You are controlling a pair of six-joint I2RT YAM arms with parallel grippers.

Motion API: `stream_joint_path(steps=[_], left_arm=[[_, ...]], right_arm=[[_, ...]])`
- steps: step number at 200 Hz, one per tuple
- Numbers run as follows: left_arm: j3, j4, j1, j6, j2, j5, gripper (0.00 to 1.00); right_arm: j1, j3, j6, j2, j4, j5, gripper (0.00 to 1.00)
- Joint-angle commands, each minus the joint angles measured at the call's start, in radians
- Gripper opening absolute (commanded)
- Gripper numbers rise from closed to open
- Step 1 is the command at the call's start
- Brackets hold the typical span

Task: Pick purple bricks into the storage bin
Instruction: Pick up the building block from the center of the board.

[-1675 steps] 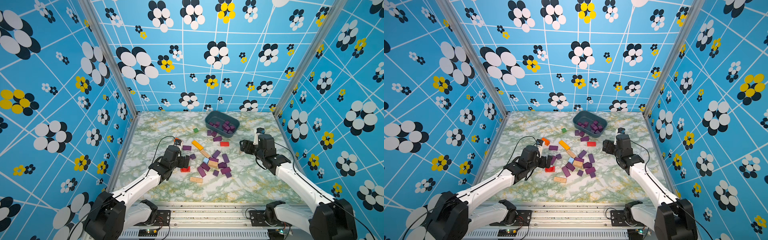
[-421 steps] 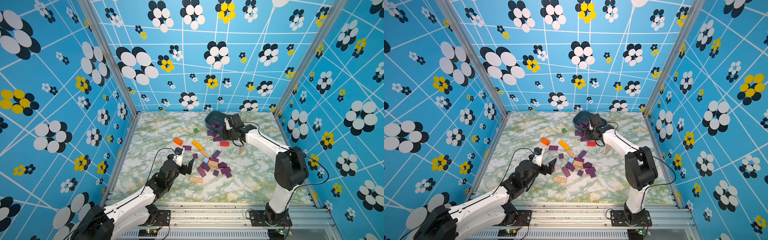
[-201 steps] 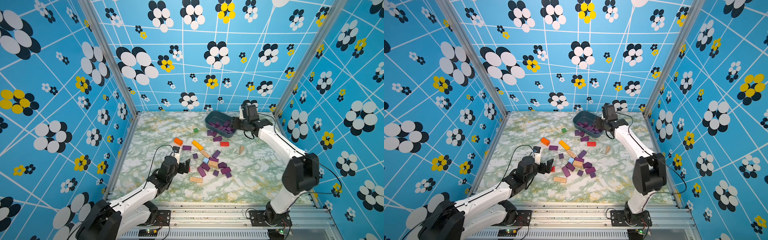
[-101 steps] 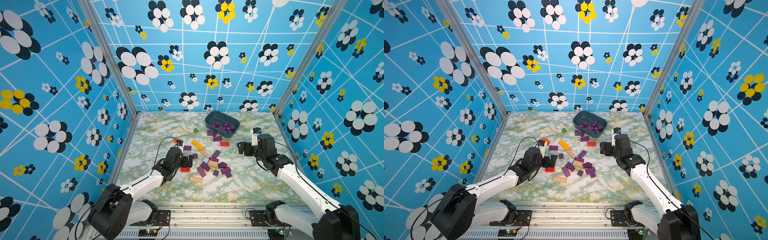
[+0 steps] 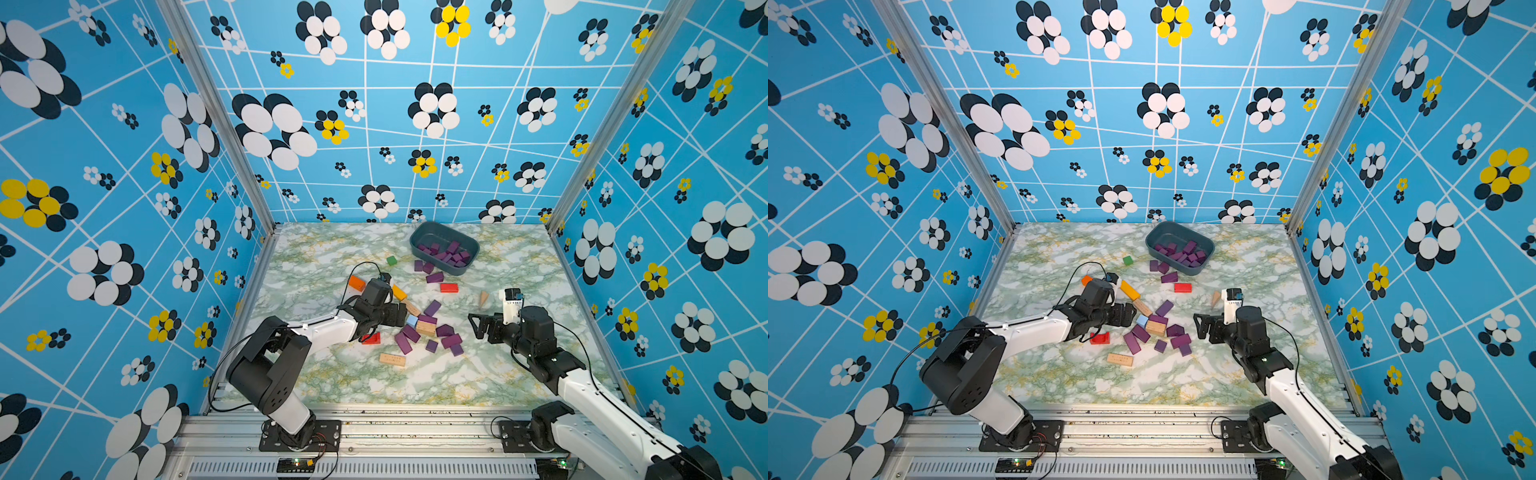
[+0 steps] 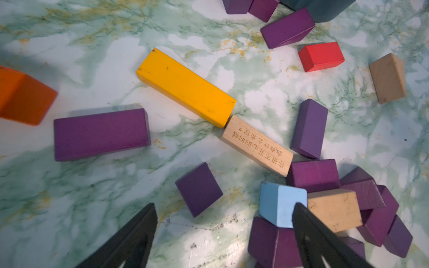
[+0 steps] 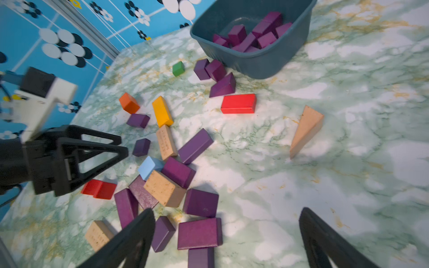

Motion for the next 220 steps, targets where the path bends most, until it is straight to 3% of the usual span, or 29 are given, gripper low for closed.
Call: stream_joint_path(steps=[1,30,47,104,133,161,220], left_arm=[[0.059,-0.091,-0.006,-0.024,0.043,-0.039,0.89],[0.100,-0.126,-0.009,-0.031,0.091,-0.076,0.80],[0.115,-0.126,-0.013,-0.039,0.119,-0.095,0.67],[0.141,-0.144,-0.041,-0.052,0.179,-0.199,0.58],[0.141,-0.145,-0.056,-0.037,0.187,-0.240,0.40],[0.154,-0.153,-0.057,-0.026,0.210,-0.243,0.30],[0.173,-0.170,-0.065,0.025,0.164,-0.266,0.21]], right_arm=[[0.001,-0.086,0.039,-0.059,0.260,-0.130,0.99],[0.001,-0.082,0.037,-0.036,0.275,-0.171,0.99],[0.001,-0.079,0.047,-0.004,0.293,-0.175,0.99],[0.001,-0.077,0.056,0.040,0.306,-0.165,0.99],[0.001,-0.074,0.060,0.052,0.305,-0.159,0.99],[0.001,-0.062,0.062,0.073,0.286,-0.148,0.99],[0.001,-0.063,0.071,0.085,0.296,-0.161,0.99]])
